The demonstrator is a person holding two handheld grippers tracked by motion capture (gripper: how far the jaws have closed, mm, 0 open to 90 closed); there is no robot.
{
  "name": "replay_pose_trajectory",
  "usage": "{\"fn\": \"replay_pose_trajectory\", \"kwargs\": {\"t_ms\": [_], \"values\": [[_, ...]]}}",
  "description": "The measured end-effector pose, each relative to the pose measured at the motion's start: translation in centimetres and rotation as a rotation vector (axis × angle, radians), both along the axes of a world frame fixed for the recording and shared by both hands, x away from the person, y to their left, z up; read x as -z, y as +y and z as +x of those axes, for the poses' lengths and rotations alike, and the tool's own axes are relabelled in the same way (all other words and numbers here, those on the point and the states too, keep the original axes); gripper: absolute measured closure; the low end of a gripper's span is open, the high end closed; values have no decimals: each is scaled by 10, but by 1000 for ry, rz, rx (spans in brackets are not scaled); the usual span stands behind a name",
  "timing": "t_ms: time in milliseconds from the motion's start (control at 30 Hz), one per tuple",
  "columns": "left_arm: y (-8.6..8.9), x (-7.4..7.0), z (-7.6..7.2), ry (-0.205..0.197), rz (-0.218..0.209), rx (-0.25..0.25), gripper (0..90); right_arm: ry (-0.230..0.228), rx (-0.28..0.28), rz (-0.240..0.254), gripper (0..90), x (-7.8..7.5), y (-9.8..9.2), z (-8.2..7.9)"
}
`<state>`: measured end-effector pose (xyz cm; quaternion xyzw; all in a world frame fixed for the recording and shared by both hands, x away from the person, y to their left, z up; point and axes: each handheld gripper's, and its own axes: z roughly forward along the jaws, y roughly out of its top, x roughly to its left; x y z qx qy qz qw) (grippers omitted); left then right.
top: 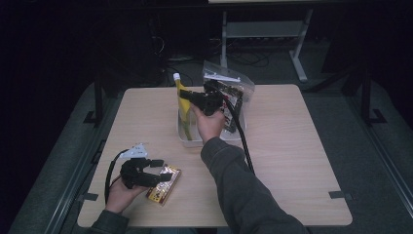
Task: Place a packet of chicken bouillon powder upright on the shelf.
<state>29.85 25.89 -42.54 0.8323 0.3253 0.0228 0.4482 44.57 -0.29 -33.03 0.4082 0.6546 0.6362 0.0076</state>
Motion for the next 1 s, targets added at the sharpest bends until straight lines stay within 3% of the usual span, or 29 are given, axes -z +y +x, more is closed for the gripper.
{"fn": "replay_pose_trajectory", "kwargs": {"t_ms": [200,567,767,1000], "values": [[1,0,0,-2,8,0,276,5,7,8,881,11,4,1],[0,2,0,0,32,-15,248,46,-33,-34,706,15,3,3],[-3,5,-3,-4,81,-34,220,81,-59,-85,641,13,-3,0],[-6,10,-9,-8,159,-50,205,133,-111,-97,552,14,-11,-5]]}}
